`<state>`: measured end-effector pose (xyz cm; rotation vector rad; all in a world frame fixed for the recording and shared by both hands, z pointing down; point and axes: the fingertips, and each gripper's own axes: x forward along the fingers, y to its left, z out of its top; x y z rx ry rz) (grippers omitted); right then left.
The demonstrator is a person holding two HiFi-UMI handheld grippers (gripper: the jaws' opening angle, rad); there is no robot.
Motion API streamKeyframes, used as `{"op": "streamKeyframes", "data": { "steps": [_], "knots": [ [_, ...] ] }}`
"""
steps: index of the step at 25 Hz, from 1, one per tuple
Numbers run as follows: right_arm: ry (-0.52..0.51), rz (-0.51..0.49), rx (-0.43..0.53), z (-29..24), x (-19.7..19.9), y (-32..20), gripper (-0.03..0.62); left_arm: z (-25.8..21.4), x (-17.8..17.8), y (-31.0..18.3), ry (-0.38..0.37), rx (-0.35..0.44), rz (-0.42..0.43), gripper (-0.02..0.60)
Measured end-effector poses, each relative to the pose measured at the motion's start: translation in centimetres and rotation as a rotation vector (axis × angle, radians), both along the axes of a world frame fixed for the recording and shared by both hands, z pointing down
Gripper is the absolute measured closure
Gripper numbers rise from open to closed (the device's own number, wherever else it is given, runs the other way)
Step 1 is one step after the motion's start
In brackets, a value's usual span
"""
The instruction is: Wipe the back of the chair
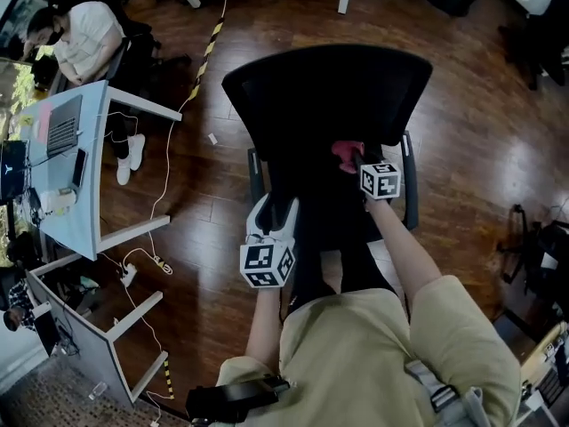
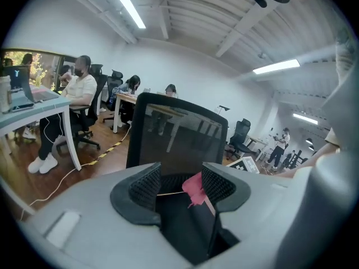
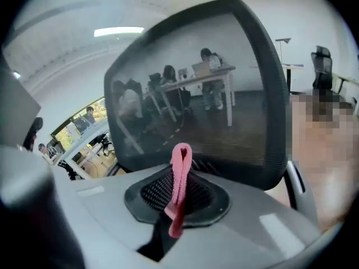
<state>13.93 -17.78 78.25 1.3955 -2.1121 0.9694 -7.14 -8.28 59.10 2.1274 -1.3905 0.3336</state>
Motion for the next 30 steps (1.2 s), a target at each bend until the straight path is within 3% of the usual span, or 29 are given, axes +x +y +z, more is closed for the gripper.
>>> {"op": "streamKeyframes", "data": {
  "steps": [5,10,13,20,25,30],
  "knots": [
    [-0.085,0.024,0.241,-13.5,-2.1,1.6,0.569,-5.2,-1.6,-0.4,0.002,0.16,0.043,0.368],
    [-0.14,0.122,0.453,-25.1,0.0,9.4,0.569,-10.3,-0.8,2.7,0.027,0.293,0.125,0.369],
    [-0.133,0.132,0.552,-29.8,1.3,13.9,0.568,-12.4,0.5,4.1,0.033,0.353,0.177,0.369],
    [0.005,0.108,0.715,-35.3,3.8,23.1,0.568,-16.1,4.1,9.7,0.027,0.443,0.2,0.37],
    [-0.033,0.072,0.788,-36.8,7.1,29.2,0.568,-16.6,8.1,15.3,-0.008,0.471,0.172,0.37],
    [-0.09,0.001,0.773,-37.0,12.1,37.9,0.568,-17.7,15.2,23.3,0.012,0.454,0.082,0.37]
  ]
}}
